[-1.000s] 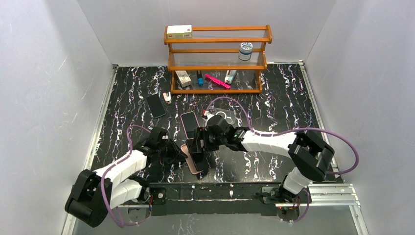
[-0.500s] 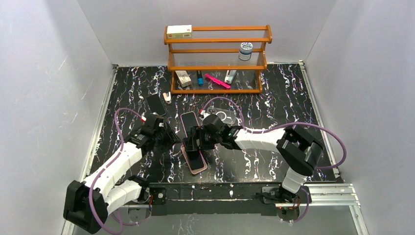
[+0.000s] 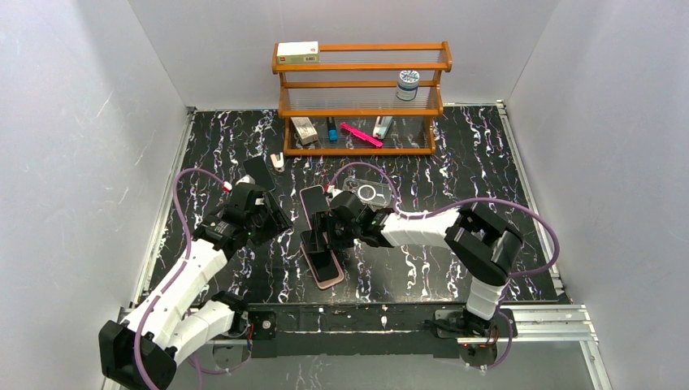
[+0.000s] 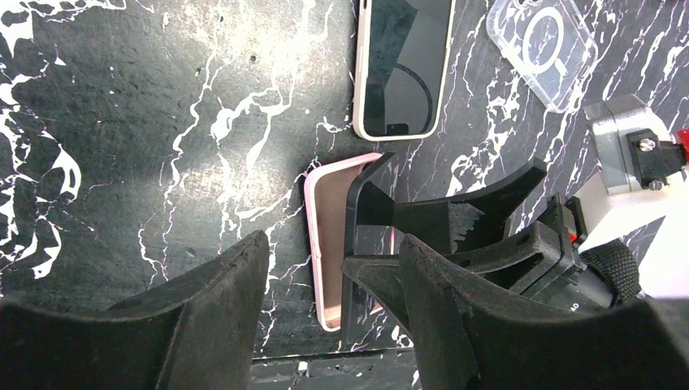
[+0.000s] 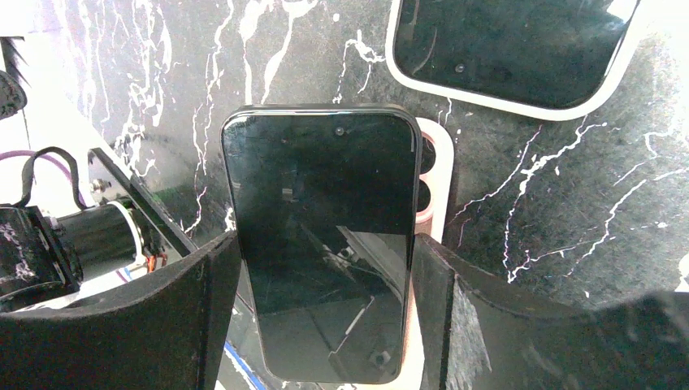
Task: Put the phone into the phone case
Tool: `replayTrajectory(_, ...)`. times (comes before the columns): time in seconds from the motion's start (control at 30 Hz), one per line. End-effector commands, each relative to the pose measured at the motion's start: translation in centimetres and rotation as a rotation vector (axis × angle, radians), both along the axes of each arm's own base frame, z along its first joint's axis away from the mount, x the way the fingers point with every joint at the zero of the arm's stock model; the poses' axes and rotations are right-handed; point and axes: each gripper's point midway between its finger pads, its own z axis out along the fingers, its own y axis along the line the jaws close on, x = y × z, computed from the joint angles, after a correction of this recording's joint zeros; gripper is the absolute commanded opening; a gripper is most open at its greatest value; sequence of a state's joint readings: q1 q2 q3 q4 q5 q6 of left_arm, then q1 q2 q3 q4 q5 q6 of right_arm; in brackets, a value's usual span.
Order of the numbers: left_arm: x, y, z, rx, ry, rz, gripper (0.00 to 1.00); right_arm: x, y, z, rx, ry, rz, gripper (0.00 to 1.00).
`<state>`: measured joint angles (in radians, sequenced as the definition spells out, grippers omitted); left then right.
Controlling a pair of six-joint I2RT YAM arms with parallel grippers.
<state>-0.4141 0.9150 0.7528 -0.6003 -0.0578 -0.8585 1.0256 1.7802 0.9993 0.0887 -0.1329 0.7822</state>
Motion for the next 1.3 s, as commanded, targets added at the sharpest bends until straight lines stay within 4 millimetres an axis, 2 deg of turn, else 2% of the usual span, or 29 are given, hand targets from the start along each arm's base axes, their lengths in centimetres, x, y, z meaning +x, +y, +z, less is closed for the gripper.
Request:
replayTrajectory(0.0, -0.5, -0.4, 0.0, -0.018, 0.019, -0.025, 0.58, 0.7, 0.9, 1.3, 0.015, -0.064, 0.018, 0.49)
replayTrajectory(0.17, -1.2, -1.6, -0.7, -0.066, 0.059, -0.078, 0.61, 0.4, 0.6, 1.8, -0.002, -0.063, 0.020, 0.63)
replayTrajectory(0.4, -1.9, -2.0, -1.9, -0.086, 0.090, -0.097, 0.61, -0.1, -0.1, 2.1, -0.011, -0.050, 0.012, 0.74)
replayTrajectory(0.73, -2.5, -2.4, -3.1, -0.109, 0.124, -0.117, 0.61, -0.3, -0.3, 4.1, 0.027, -0.056, 0.006, 0.85)
replayTrajectory(0.93, -3.0, -2.9, -4.1, -0.137, 0.145, -0.132, 0.60, -1.0, -1.2, 3.6, 0.001, -0.032, 0.003, 0.85)
replayTrajectory(1.27, -3.7, -3.8, -6.9, -0.167, 0.213, -0.175, 0.51, -0.5, -2.7, 3.1, -0.027, -0.067, 0.014, 0.66)
